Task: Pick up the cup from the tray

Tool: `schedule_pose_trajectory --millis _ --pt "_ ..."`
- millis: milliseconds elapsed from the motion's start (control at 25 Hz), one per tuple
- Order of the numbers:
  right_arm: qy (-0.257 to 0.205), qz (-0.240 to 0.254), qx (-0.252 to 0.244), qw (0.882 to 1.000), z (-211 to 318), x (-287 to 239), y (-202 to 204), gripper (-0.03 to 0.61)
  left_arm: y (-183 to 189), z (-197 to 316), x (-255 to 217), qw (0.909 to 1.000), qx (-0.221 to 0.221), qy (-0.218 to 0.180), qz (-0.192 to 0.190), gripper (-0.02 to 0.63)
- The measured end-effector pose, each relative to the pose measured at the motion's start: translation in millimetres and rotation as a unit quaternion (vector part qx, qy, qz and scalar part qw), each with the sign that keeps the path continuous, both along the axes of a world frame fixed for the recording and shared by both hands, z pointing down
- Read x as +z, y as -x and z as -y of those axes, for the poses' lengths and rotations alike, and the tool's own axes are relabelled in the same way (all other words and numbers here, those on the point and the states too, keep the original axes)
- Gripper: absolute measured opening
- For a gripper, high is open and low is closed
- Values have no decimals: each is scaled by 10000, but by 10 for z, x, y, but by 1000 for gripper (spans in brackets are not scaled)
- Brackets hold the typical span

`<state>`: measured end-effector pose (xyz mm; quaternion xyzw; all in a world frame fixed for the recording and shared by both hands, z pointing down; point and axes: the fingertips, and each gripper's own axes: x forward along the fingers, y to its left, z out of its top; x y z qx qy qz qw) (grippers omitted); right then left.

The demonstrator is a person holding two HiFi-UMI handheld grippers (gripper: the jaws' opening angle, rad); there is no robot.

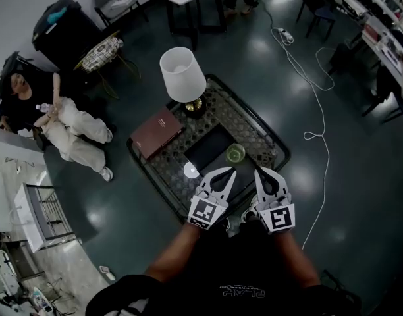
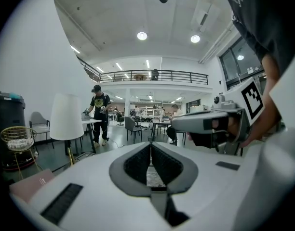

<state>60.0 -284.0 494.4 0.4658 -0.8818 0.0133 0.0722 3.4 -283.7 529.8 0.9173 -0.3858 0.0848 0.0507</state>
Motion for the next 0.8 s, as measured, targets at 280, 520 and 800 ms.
schedule_pose_trajectory --millis 280,520,800 --pt "114 33 -218 9997 180 228 -31 11 30 206 163 9996 -276 21 50 12" --pt "287 80 -270 9992 242 431 -28 11 47 277 408 9991 -382 169 88 12" --pt "431 122 -259 9987 259 561 -36 11 92 319 674 9977 -444 310 418 22"
